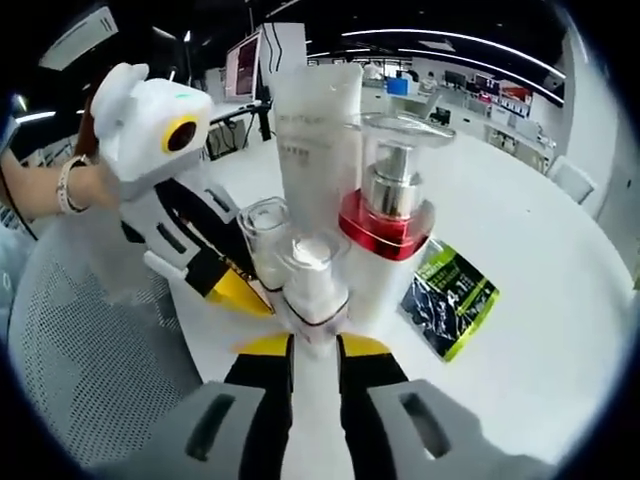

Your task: Arrange the skincare products in the storage area until every visible bottle or jar stands upright without overlapping.

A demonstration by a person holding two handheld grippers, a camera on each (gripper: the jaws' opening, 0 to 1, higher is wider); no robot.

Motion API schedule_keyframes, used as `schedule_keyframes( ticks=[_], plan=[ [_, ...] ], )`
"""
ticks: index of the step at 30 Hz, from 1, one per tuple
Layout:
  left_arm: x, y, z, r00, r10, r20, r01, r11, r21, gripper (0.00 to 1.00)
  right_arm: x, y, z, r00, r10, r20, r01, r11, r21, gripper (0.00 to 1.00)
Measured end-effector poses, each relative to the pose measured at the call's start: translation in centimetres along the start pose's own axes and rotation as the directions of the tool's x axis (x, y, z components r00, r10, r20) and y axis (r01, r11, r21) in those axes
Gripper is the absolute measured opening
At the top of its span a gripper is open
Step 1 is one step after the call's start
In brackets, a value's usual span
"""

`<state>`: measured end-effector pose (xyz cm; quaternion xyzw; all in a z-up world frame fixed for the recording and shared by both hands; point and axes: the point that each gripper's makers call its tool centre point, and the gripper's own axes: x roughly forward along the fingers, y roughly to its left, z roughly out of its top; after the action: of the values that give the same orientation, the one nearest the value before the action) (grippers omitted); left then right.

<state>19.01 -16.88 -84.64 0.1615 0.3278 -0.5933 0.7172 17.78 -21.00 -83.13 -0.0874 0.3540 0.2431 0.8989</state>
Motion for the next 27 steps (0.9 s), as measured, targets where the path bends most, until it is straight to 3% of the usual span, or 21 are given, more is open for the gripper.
schedule_keyframes(
  ticks=[15, 27],
  plan=[
    [0.31, 0.01, -0.01, 1.000, 0.008, 0.008, -0.007, 0.997, -0.079, 0.08, 0.15, -0.42, -0.45, 1.000, -0.022, -0.015, 0.022, 1.000, -0.001, 0.14],
    [0.28, 0.02, 0.06, 1.000, 0.007, 0.008, -0.006, 0.997, -0.081, 0.08, 0.00, -0.37, -0.40, 1.000, -0.020, -0.006, 0.020, 1.000, 0.008, 0.13]
  ],
)
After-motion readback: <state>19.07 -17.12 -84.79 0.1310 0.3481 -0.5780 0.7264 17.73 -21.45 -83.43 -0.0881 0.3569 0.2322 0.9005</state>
